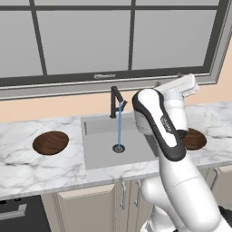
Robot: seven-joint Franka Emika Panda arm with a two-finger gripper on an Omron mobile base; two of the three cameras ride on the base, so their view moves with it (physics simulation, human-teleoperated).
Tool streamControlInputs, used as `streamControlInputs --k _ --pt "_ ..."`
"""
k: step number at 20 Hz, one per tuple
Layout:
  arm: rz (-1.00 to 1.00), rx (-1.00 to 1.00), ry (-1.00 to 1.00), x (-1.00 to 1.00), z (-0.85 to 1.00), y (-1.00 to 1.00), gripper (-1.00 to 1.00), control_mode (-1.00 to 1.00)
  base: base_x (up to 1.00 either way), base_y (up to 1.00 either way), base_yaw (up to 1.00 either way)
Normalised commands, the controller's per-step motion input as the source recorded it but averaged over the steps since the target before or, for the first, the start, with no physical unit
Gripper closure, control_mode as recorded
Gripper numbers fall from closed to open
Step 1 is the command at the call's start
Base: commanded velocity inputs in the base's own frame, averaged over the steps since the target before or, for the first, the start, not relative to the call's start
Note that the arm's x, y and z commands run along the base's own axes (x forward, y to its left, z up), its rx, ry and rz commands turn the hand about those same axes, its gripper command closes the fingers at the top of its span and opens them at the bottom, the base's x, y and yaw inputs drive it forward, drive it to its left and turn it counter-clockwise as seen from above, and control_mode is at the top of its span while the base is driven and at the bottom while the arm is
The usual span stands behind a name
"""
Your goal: Rinse each bowl for a few seconds and place them down in the sink or on the counter.
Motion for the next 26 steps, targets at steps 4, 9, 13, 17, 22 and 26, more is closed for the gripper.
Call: streamControlInputs --k 4,9,13,17,22,26 --pt "-0.02 0.0 -0.08 -0.4 0.04 0.47 -1.0 -1.0 0.0 0.0 0.0" --pt "0.0 0.0 -0.04 -0.3 0.14 0.49 -1.0 -1.0 0.0 0.0 0.0" --pt "0.05 0.0 0.13 -0.03 0.35 0.42 -1.0 -1.0 0.0 0.0 0.0" --pt "0.05 0.0 0.25 0.03 0.32 0.36 -1.0 -1.0 0.0 0.0 0.0" --pt "0.0 0.0 0.38 0.09 0.23 0.32 -1.0 -1.0 0.0 0.0 0.0" --pt "0.0 -0.06 0.46 0.05 0.23 0.36 -1.0 -1.0 0.0 0.0 0.0"
